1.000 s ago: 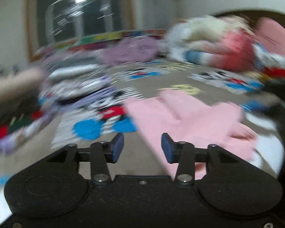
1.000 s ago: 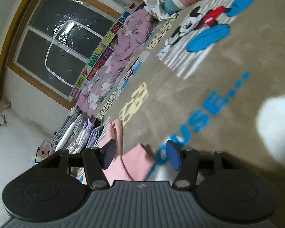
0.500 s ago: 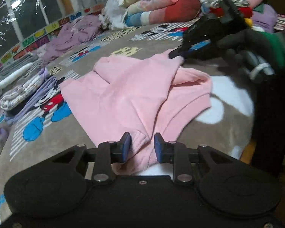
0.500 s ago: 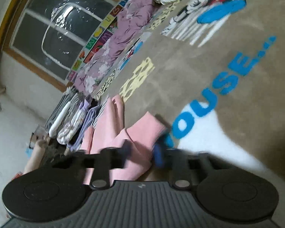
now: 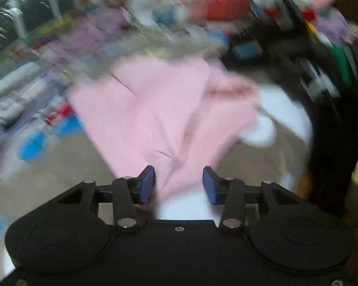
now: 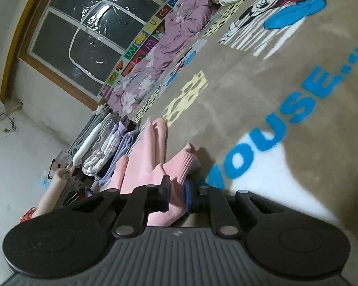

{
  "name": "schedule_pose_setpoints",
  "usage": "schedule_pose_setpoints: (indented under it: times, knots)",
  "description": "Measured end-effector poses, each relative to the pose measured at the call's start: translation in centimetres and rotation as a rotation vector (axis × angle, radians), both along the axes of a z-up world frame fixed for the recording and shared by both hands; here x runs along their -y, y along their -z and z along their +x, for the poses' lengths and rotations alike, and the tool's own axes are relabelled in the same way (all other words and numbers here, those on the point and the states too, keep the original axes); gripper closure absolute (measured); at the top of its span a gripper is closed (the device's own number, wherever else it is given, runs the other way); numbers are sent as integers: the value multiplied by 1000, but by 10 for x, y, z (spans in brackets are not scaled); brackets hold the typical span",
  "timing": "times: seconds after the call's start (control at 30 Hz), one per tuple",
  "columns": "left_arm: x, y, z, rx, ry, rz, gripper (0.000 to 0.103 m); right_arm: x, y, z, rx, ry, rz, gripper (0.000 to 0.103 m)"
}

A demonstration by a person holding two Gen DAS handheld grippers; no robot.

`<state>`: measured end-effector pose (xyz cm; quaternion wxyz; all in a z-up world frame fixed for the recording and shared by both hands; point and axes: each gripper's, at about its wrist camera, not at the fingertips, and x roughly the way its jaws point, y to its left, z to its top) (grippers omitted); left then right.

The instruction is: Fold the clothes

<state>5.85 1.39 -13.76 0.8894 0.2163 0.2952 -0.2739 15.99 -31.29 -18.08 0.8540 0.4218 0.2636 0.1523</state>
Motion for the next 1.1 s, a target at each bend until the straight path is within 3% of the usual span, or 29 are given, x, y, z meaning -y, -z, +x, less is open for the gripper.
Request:
schedule_pose_setpoints:
  times: [0.13, 0.27, 0.33, 0.43, 0.53, 0.63, 0.73, 1.1]
  knots:
    - [-2, -13, -6, 59, 19, 5, 58, 1, -1, 2, -5, 1, 8, 89]
    - [-4, -13, 4, 68, -34, -64, 57, -1, -15, 3, 12, -9, 4, 89]
    - [4, 3, 6, -30, 9, -13, 56, -4, -24, 5, 20, -13, -5, 89]
    - [10, -8, 0, -10, 28, 42, 55, -6, -41, 7, 16, -6, 0, 93]
    - [3, -28, -2, 43, 20, -7, 55, -7, -58, 8, 17, -11, -16, 94]
    - [-9, -37, -4, 74, 16, -137, 55, -9, -72, 11, 10, -17, -18, 94]
    - [-9, -32, -1, 98, 13, -99, 55, -14, -84, 16, 11, -27, -41, 96]
    - [-18, -32, 10, 126, 21, -106, 55, -36, -114, 36, 15, -15, -37, 97]
